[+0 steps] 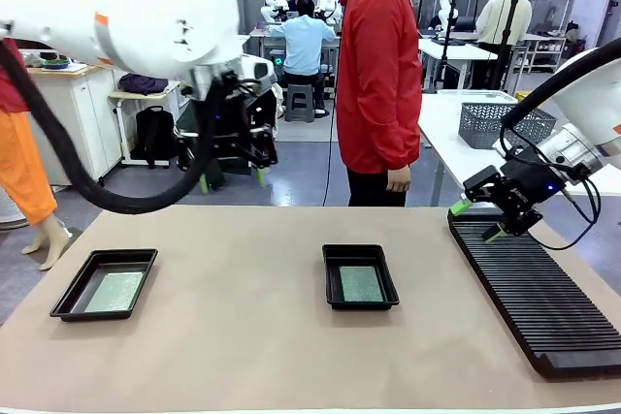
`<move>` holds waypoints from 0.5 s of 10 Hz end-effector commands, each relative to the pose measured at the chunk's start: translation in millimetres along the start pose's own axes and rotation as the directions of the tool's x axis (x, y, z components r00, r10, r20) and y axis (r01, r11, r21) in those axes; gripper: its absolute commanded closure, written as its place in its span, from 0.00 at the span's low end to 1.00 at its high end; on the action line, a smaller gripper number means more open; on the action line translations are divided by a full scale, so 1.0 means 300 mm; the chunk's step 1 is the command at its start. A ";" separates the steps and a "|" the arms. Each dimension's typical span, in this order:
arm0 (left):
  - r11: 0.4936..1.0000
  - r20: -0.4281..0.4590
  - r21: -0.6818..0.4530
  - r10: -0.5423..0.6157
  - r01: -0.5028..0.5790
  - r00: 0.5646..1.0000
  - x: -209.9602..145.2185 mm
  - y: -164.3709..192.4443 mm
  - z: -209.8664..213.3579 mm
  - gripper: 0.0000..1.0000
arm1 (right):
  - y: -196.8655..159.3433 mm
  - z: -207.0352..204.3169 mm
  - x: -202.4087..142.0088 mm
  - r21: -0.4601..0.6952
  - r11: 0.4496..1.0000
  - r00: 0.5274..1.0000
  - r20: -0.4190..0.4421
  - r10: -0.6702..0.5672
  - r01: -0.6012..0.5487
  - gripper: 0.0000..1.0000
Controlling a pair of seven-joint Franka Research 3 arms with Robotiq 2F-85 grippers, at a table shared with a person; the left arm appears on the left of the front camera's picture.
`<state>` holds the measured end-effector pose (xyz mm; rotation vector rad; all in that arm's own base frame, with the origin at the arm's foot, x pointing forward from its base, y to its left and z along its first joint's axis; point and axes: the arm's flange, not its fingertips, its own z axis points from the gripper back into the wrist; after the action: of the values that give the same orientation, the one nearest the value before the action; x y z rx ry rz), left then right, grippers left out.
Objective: Inspect and transfer BCBs to ESD trays.
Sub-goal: Pick up the ESD tray and place it on the left side of the table.
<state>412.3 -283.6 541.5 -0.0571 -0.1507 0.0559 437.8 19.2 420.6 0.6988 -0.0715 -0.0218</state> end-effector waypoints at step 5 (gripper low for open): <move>1.000 -0.018 0.020 0.006 -0.006 1.000 0.052 -0.236 -0.227 0.00 | 0.027 -0.009 0.000 -0.019 1.000 1.000 0.008 -0.009 0.009 0.00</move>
<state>435.7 -346.9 483.6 -0.0407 -0.1110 0.0509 437.8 26.8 422.7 0.6932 -0.0697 -0.0095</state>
